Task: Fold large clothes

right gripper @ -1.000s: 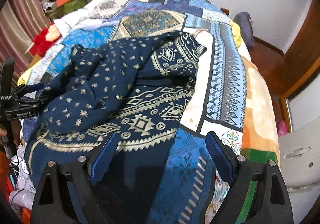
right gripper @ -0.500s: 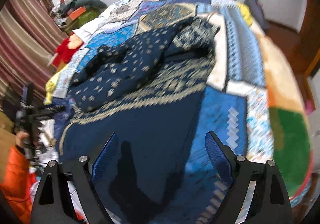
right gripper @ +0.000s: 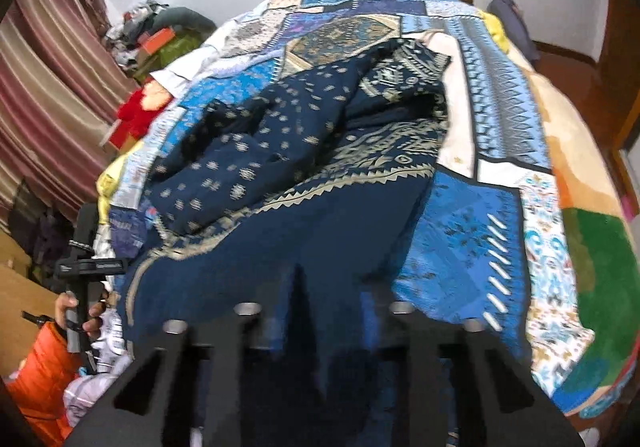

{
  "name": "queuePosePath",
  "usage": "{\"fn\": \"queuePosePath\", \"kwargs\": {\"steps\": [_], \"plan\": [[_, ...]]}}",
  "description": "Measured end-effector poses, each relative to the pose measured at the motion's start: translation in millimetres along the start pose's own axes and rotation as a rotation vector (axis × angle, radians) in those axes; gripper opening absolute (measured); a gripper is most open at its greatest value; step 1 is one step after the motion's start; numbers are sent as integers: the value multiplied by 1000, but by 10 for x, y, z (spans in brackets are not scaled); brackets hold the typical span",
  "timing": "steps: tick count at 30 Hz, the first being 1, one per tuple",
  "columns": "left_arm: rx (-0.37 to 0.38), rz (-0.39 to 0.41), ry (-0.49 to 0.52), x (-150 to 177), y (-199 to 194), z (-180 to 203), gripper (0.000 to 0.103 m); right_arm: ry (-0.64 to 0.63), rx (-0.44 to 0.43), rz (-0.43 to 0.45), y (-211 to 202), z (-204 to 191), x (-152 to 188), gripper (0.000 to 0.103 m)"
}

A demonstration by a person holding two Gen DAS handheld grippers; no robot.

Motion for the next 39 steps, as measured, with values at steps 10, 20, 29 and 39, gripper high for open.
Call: {"fn": "queuePosePath", "kwargs": {"steps": [10,20,29,39], "plan": [[55,166,187,-730,-458,947,11,-37,-51,116,-174,-122,-494,8],[-163,288,122,-1636,-412,490,11,-82,209,163,289,96,-1190,8],[-257,163,102,-1571,385,-5,16,-199,332,44,856,346,-1038,14],[-244,140,131,-1507,35,164,40,-98,405,62,362,759,-967,85]]}}
Point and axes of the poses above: each gripper's, at about its wrist camera, not at the fingertips, and y roughly the way its jaws point, z to its right, x to its underside, the point moved 5 cm from there along y, roughly the way its jaws point, and after that the axes turned 15 degrees about x, right-handed, at the moved point
